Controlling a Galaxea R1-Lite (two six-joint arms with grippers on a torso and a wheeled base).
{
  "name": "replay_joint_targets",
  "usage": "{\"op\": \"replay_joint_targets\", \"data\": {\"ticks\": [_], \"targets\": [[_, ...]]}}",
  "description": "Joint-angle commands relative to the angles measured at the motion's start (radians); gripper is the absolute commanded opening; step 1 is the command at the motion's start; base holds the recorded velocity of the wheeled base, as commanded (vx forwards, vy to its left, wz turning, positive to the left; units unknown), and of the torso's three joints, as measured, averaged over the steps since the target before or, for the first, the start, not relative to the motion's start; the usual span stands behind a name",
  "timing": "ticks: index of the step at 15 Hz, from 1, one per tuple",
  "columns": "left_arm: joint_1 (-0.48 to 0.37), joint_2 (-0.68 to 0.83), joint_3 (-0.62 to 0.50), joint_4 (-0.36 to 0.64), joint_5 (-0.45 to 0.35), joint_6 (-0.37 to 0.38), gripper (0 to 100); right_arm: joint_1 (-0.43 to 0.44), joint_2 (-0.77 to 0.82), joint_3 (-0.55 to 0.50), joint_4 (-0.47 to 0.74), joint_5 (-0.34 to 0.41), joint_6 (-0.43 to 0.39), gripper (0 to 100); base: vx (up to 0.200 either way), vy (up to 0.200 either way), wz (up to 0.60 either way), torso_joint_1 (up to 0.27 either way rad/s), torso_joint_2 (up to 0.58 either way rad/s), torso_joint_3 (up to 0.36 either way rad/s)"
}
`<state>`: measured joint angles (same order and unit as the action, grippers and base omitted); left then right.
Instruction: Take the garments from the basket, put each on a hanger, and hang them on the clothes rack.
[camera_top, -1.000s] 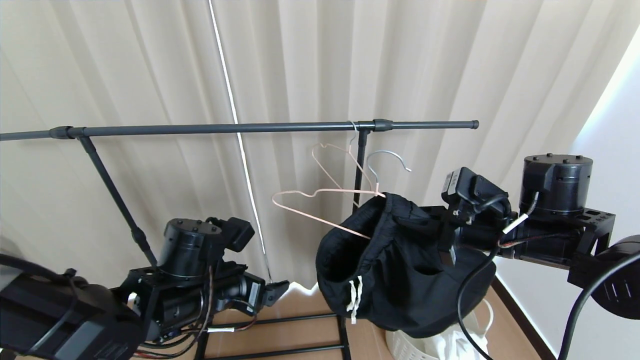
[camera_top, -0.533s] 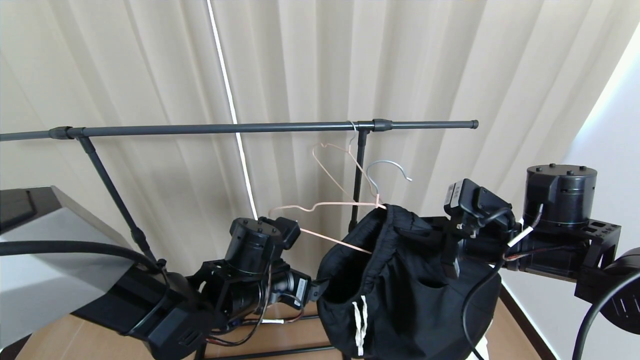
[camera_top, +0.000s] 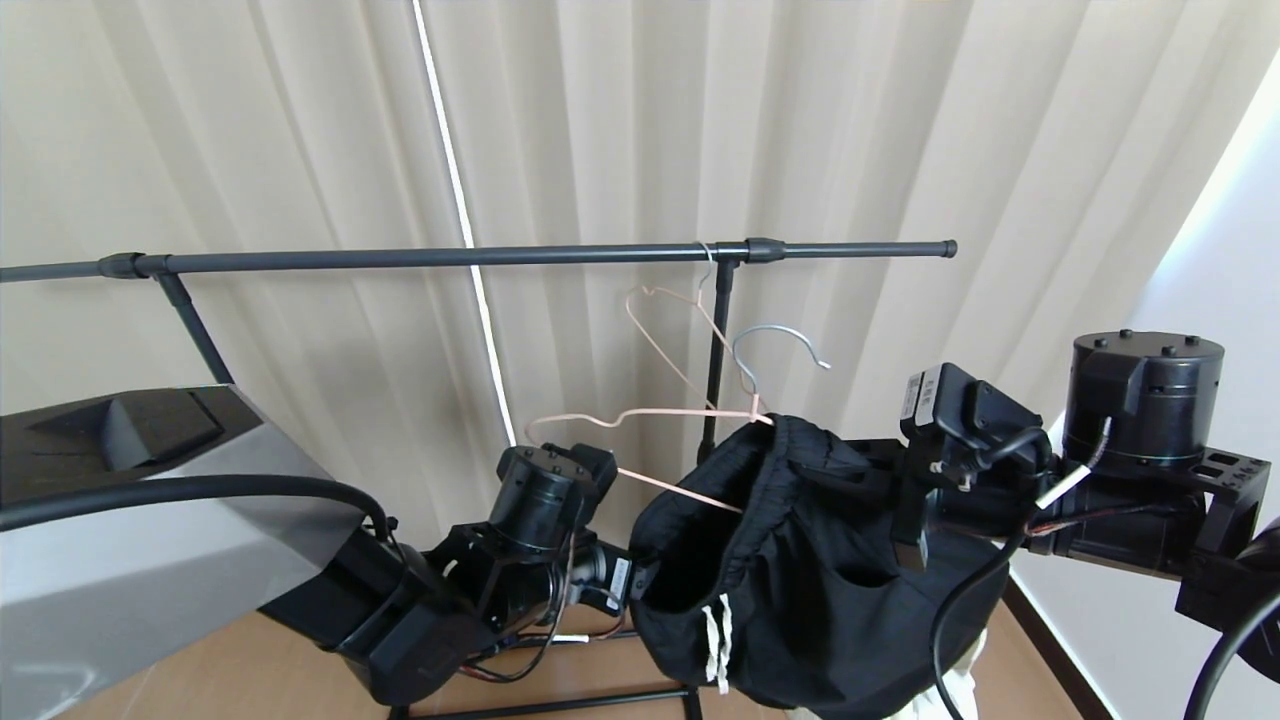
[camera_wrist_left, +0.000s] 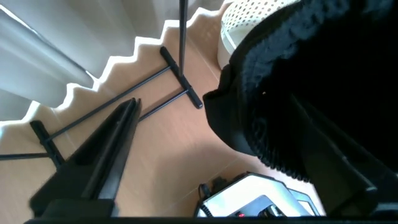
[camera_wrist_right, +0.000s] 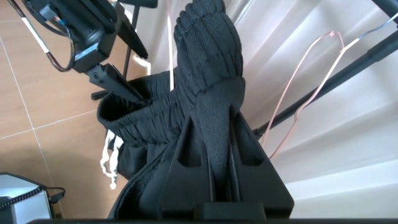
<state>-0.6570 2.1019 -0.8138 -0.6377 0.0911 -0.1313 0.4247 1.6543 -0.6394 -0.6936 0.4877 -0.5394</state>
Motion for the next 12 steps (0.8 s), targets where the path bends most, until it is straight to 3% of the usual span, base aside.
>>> {"op": "replay_joint_targets", "data": {"ticks": [1,8,12], "targets": [[-0.001,0.015,-0.004,0.0,0.01,-0.007,0,0.002,0.002,-0.002,0.0,0.0,-0.001,0,0.0,0.0,0.0,0.0,0.0,0.0],[0.02,-0.076,0.042,0.0,0.045,-0.018,0,-0.012,0.018,-0.014,-0.001,-0.021,-0.001,0,0.0,0.0,0.0,0.0,0.0,0.0],[0.054,-0.086,-0.001,0.0,0.044,-0.018,0,-0.021,0.068,-0.028,-0.006,-0.021,-0.001,0,0.0,0.0,0.0,0.0,0.0,0.0]]}}
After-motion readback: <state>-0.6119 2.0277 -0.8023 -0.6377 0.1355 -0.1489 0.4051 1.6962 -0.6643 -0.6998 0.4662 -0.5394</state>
